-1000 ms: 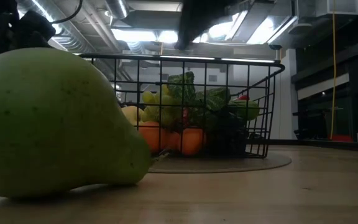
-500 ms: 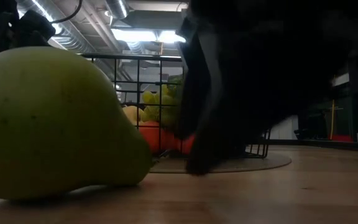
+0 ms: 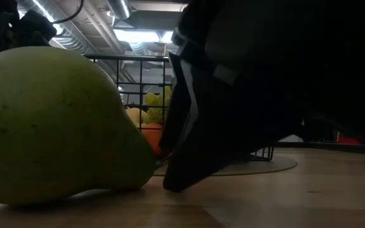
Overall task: Build produce basket
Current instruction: Put the green pear into the black wire basket
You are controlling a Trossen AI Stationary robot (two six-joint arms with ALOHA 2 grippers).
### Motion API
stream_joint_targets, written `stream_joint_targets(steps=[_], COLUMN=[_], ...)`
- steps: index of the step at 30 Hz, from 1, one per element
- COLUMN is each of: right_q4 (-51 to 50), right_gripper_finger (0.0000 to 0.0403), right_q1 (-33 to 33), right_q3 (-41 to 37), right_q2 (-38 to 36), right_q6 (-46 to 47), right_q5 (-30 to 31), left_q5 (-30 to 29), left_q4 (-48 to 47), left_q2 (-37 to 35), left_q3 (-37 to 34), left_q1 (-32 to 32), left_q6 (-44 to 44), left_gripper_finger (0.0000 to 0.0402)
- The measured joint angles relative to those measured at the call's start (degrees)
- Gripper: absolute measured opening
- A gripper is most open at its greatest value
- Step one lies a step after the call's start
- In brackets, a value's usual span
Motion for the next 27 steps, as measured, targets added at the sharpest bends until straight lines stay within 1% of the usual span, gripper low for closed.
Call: stream_joint_targets(steps=[6,9,15,19,27], right_q4=[0.3,2.0,2.8,2.8,2.7], right_gripper_finger=[0.0224,0.0205,0.0153,0.0130,0.0123], right_q1=[-0.8,-0.9,-1.0,-1.0,-1.0], right_q3=[0.0,0.0,0.0,0.0,0.0], right_q2=[0.0,0.0,0.0,0.0,0.0], right_q6=[0.2,0.0,0.2,0.2,2.0], right_q5=[-1.4,-2.2,-4.7,-6.3,-6.5], left_q5=[0.0,0.0,0.0,0.0,0.0], left_q4=[0.0,0.0,0.0,0.0,0.0], left_q2=[0.0,0.0,0.0,0.0,0.0], left_q3=[0.0,0.0,0.0,0.0,0.0], left_q1=[0.0,0.0,0.0,0.0,0.0], left_q6=[0.0,0.0,0.0,0.0,0.0], left_gripper_finger=[0.0151,0.0151,0.0151,0.0151,0.0151])
